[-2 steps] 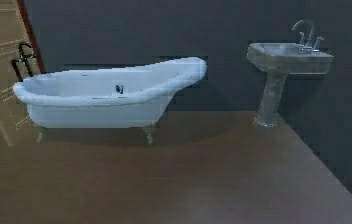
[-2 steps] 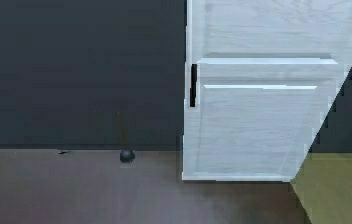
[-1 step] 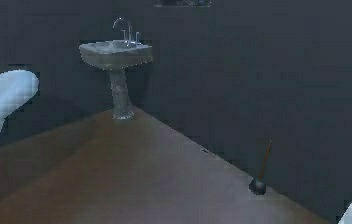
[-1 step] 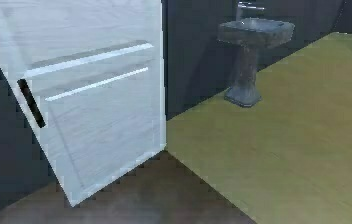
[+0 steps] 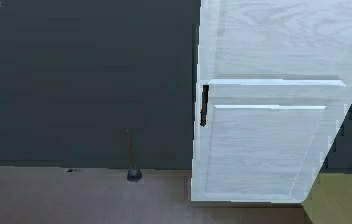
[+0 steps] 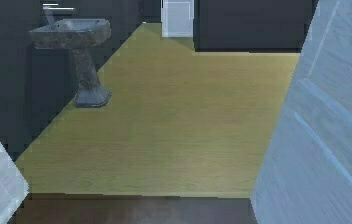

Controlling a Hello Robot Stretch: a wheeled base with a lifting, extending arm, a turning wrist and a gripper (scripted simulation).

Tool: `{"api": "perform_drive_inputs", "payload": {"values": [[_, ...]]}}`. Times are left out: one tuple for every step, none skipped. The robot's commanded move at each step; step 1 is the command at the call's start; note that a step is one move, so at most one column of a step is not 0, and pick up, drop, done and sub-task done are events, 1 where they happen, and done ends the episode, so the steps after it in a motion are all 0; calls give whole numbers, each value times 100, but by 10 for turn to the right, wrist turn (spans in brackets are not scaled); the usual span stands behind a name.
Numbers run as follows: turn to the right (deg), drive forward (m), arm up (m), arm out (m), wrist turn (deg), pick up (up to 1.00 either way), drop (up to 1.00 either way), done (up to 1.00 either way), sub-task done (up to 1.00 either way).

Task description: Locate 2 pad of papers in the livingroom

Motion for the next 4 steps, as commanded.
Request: {"api": "perform_drive_inputs", "payload": {"values": [[60,0,0,0,0,0,0,0,0],[0,5,0,0,0,0,0,0,0],[-450,0,0,0,0,0,0,0,0],[-300,0,0,0,0,0,0,0,0]]}}
